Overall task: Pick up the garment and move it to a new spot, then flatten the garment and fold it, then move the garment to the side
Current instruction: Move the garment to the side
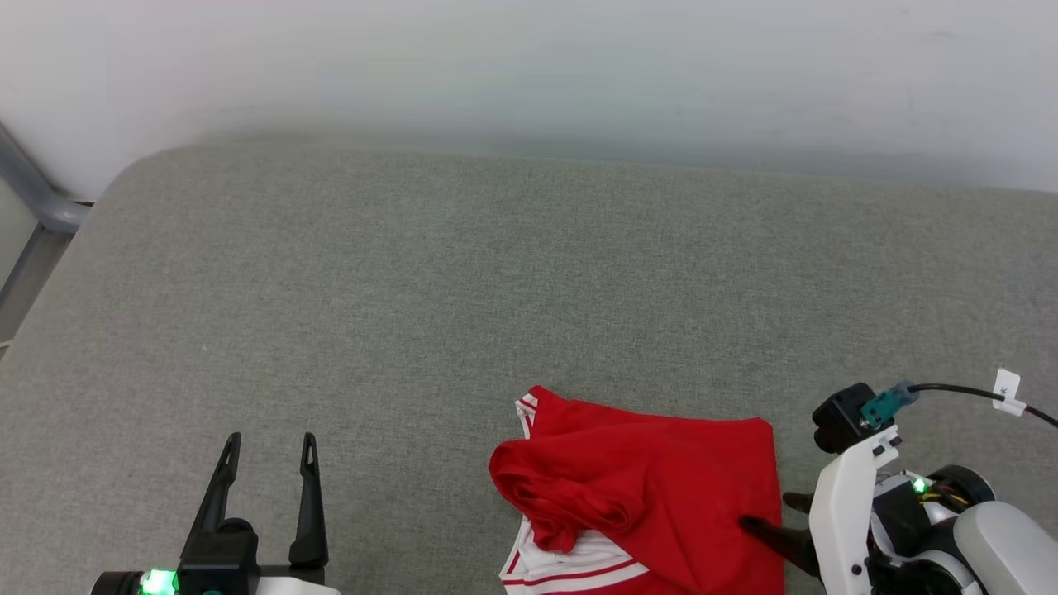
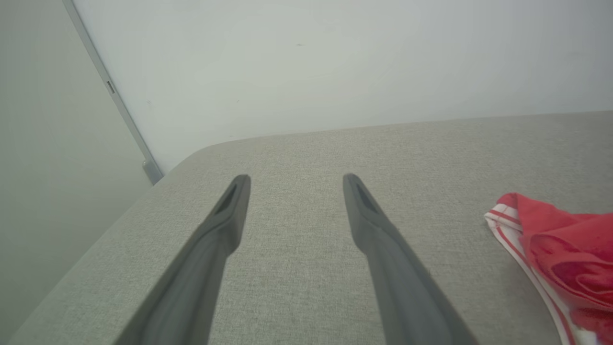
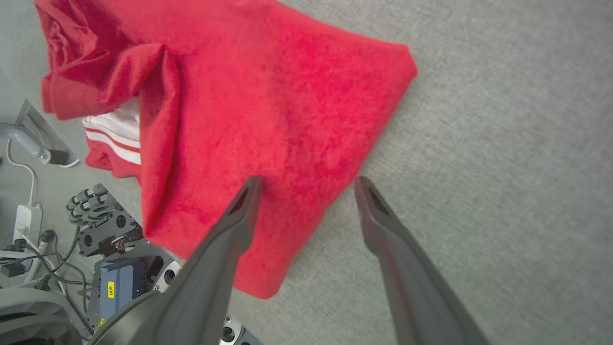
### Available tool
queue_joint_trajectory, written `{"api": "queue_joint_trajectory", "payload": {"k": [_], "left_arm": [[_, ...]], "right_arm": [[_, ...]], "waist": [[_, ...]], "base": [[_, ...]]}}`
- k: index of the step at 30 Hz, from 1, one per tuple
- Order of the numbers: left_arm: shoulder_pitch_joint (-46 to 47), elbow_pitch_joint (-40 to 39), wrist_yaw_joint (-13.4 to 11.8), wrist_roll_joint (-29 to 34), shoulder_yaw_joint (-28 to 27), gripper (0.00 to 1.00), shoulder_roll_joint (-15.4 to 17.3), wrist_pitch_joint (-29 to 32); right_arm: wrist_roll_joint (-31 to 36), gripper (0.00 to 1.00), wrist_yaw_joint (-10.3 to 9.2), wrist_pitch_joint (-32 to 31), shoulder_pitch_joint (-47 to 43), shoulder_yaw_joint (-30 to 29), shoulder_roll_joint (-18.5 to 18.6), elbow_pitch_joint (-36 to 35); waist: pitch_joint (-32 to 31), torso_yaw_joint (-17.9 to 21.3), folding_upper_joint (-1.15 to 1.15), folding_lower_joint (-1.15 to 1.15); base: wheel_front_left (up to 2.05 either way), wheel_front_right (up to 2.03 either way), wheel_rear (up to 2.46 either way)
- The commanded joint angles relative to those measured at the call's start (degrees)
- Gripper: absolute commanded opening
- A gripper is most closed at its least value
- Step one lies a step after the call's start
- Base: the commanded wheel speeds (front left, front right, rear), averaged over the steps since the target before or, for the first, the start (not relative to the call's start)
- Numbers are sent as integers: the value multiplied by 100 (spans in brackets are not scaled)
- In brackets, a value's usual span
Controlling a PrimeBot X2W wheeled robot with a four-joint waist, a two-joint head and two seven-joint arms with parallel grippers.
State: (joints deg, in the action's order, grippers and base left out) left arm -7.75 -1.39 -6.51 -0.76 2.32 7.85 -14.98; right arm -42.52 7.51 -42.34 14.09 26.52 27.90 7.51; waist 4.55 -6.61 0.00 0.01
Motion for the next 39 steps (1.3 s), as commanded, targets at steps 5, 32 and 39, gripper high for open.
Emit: {"api": "queue_joint_trajectory", "payload": {"k": [5, 32, 39], "left_arm": [[166, 17, 17, -30, 31, 100, -44, -27], [116, 9, -57, -17, 28, 100, -92, -26], [170, -40, -119, -26, -13, 100, -112, -27]], "right_arm": [[-49, 100, -5, 242, 96, 197, -236, 455], [181, 0, -8, 1845, 1068, 1246, 192, 1169], [410, 0, -8, 1972, 1425, 1254, 595, 1123]], "waist": [[205, -100, 0, -1], [305, 353, 0, -1], [452, 1133, 0, -1]], "base": [[0, 0, 0], [0, 0, 0], [0, 0, 0]]}}
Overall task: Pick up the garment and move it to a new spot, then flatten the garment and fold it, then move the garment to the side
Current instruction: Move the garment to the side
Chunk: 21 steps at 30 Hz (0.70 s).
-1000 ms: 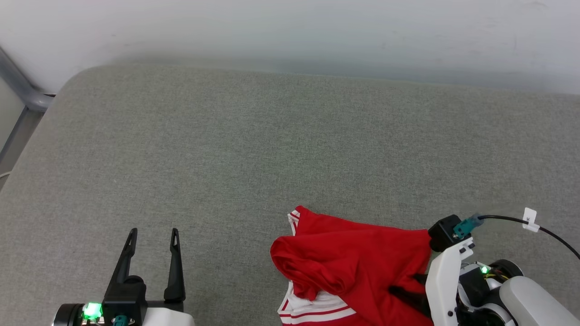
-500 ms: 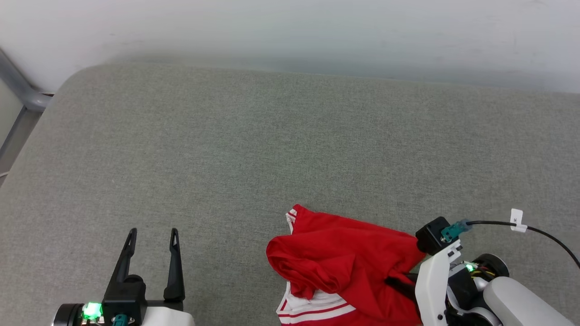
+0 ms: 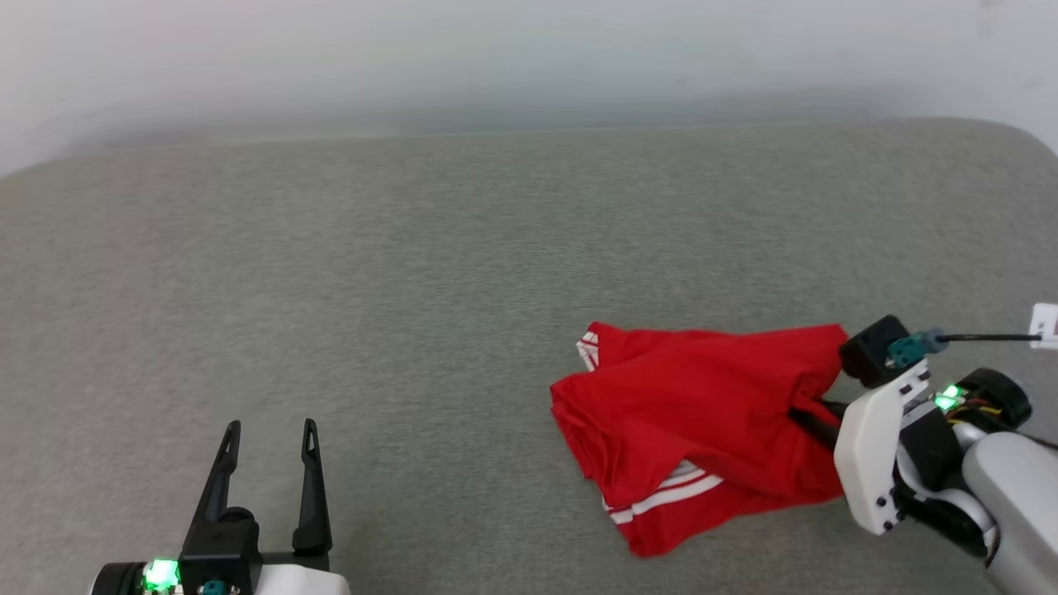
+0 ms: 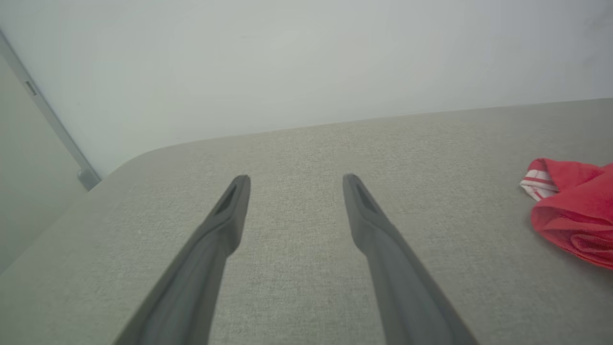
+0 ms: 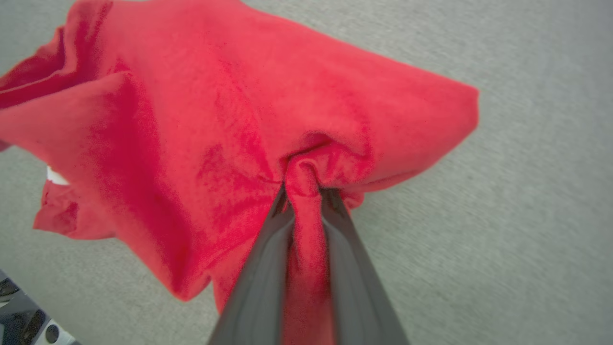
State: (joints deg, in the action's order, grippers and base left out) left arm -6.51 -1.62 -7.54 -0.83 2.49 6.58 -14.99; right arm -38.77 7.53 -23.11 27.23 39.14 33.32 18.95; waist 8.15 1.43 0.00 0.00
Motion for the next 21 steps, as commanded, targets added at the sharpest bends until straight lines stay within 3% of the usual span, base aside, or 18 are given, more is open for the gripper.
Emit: {"api": "queue_joint_trajectory", "payload": {"k": [1, 10, 21], "left_arm": [[76, -20, -1, -13, -27, 100, 29, -26], [271, -102, 8, 21, -172, 100, 195, -25], [610, -284, 64, 116, -127, 100, 349, -25]], "right_arm": [[51, 0, -9, 59, 146, -36, 105, -16], [94, 0, -9, 275, 406, -282, 378, 58], [343, 0, -10, 608, 904, -917, 547, 532]], "waist": [[115, 438, 0, 0], [386, 1167, 0, 0], [986, 1110, 0, 0]], "base": [[0, 0, 0], [0, 0, 0], [0, 0, 0]]}}
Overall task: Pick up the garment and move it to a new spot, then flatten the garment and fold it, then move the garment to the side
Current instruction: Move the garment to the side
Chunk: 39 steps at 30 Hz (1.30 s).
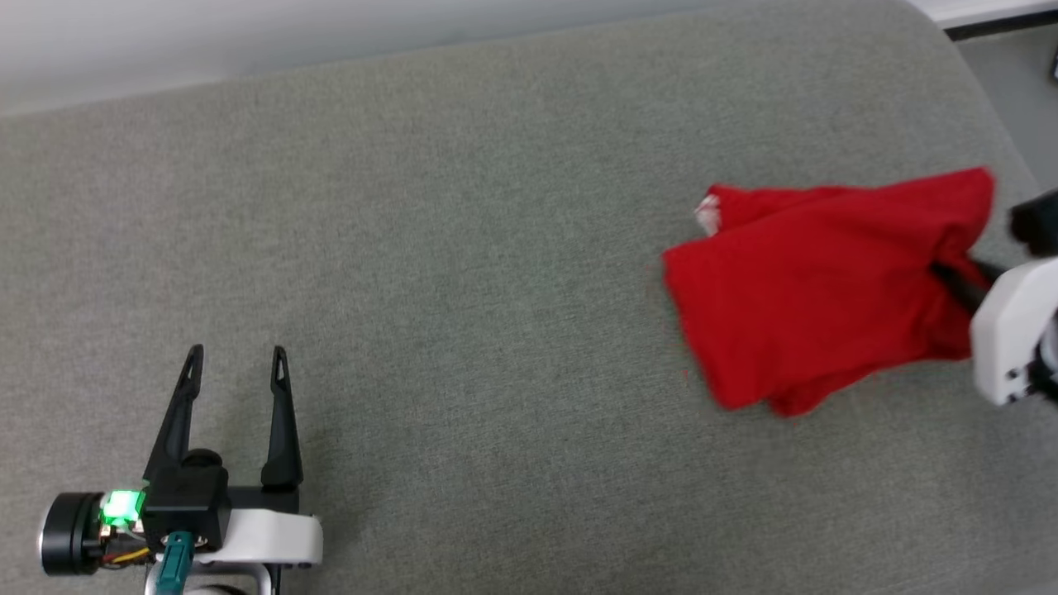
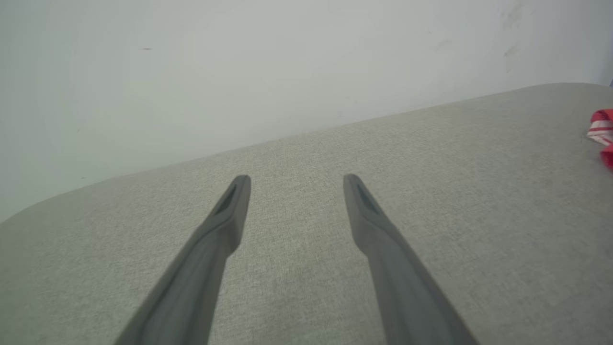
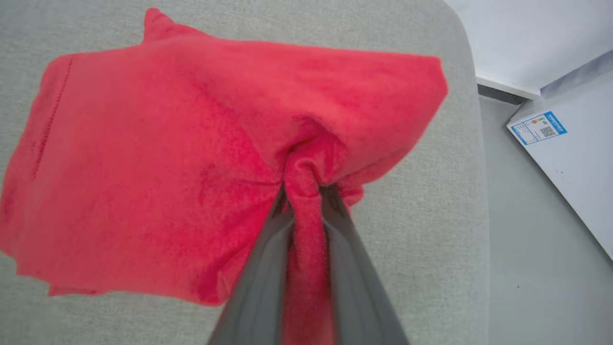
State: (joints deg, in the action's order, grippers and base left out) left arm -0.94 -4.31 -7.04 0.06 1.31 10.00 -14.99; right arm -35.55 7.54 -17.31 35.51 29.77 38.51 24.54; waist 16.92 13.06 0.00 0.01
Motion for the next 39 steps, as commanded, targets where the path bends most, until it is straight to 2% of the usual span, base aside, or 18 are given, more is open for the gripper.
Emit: {"api": "queue_joint_trajectory", "payload": {"k": [1, 7, 14, 18, 22, 23, 24, 25, 31, 39], "left_arm": [[104, -31, 18, 37, 1, 100, 29, -25], [450, -135, -1, 67, 32, 100, 114, -25], [707, -272, -85, 80, 68, 100, 149, -25], [765, -347, -151, 80, 81, 100, 151, -25], [804, -365, -177, 48, 91, 100, 168, -25], [813, -354, -183, 37, 96, 100, 171, -25], [818, -343, -195, 31, 96, 100, 168, -25], [749, -291, -215, 2, 88, 100, 153, -25], [467, -227, -289, -73, 39, 100, 101, -26], [-17, -170, -301, -178, -76, 100, 38, -25]], "right_arm": [[58, 0, -11, 32, 152, -86, 74, 93], [230, 0, -11, 2, 628, -790, 284, 759], [568, 0, -11, 112, 1227, -1206, 730, 1481], [744, 0, -11, 191, 1472, -1445, 804, 1848], [904, 0, -11, 205, 1596, -1633, 726, 2214], [955, 4, -11, 253, 1628, -1689, 700, 2285], [1021, 48, -11, 299, 1641, -1729, 662, 2346], [1178, 100, -11, 487, 1597, -1874, 545, 2519], [1395, 100, -10, 1186, 1272, -2013, 252, 2356], [1625, 100, -10, 2423, 465, -2312, -335, 974]], "waist": [[203, -90, 0, -1], [759, -293, 0, -1], [1221, -464, 0, -1], [1355, -523, 0, -1], [1388, -568, 0, -1], [1377, -583, 0, -1], [1352, -597, 0, -1], [1203, -618, 0, -1], [639, -656, 0, -1], [-103, -701, 0, -1]], "base": [[0, 0, 0], [0, 0, 0], [0, 0, 0], [0, 0, 0], [0, 0, 0], [0, 0, 0], [0, 0, 0], [0, 0, 0], [0, 0, 0], [0, 0, 0]]}}
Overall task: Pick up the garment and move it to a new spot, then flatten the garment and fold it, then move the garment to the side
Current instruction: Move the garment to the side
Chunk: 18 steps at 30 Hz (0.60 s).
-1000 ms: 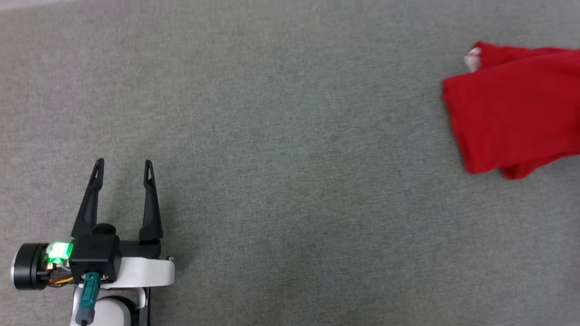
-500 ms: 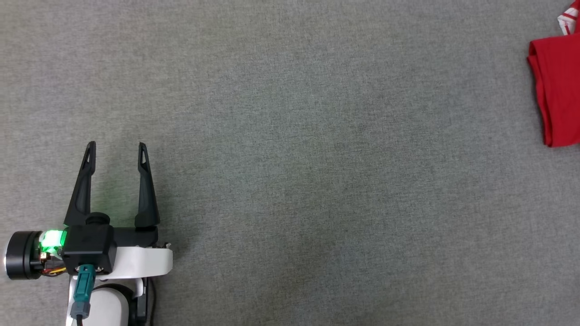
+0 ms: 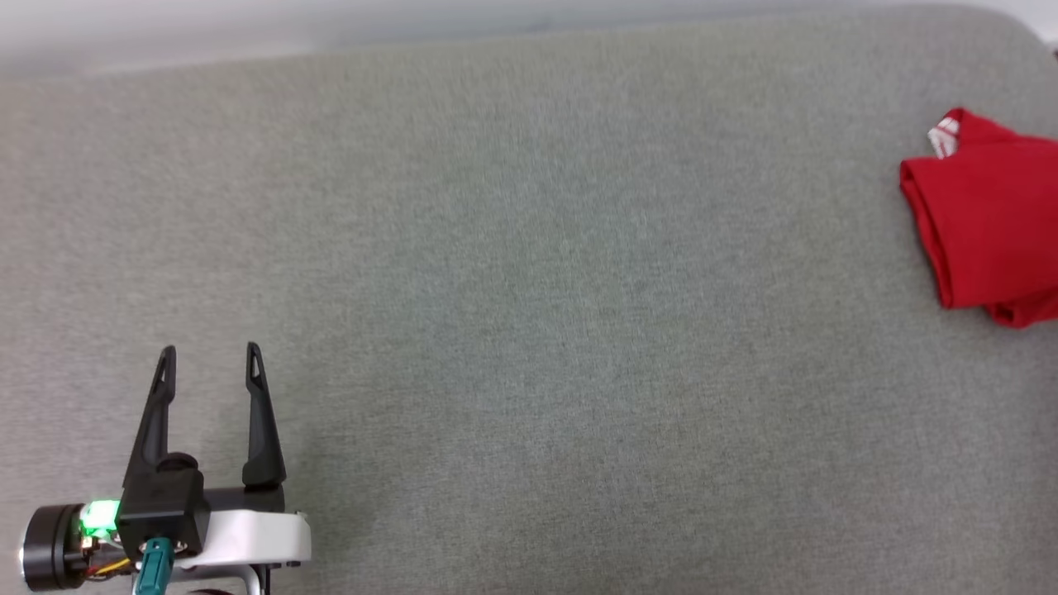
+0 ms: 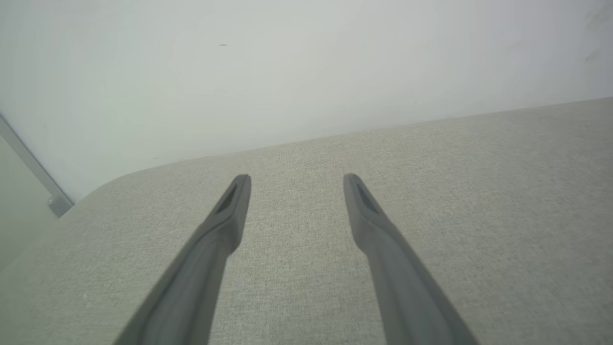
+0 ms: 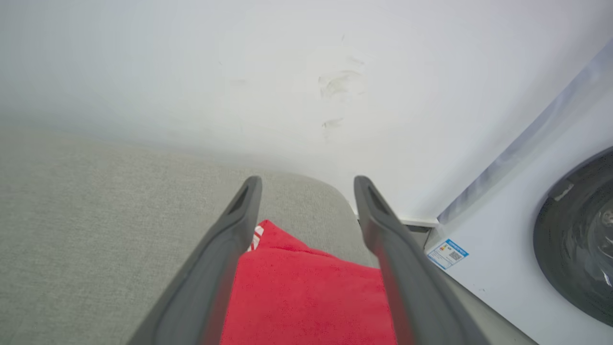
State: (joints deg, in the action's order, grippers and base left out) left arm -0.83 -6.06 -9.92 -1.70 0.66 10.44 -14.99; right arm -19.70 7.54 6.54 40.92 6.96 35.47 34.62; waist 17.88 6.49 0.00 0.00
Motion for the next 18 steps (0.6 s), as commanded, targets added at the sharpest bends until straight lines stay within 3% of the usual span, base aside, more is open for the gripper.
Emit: {"api": "queue_joint_trajectory", "payload": {"k": [1, 7, 11, 18], "left_arm": [[-69, 5, -8, -14, -20, 100, -18, -25], [-264, 65, 53, -34, 5, 100, -100, -20], [-358, 106, 74, -26, 10, 100, -129, -20], [-370, 235, 183, -2, 95, 100, -161, -20]], "right_arm": [[95, 100, -10, 155, -200, -126, -151, -272], [689, 100, -10, 584, -1259, -891, -1013, -1836], [1049, 100, -10, 703, -2033, -1077, -1637, -2826], [1114, 100, -10, 778, -3167, -1011, -2467, -3529]], "waist": [[-267, -66, 0, 0], [-613, -263, 0, 0], [-792, -417, 0, 0], [-1060, -700, 0, 0]], "base": [[0, 0, 0], [0, 0, 0], [0, 0, 0], [0, 0, 0]]}}
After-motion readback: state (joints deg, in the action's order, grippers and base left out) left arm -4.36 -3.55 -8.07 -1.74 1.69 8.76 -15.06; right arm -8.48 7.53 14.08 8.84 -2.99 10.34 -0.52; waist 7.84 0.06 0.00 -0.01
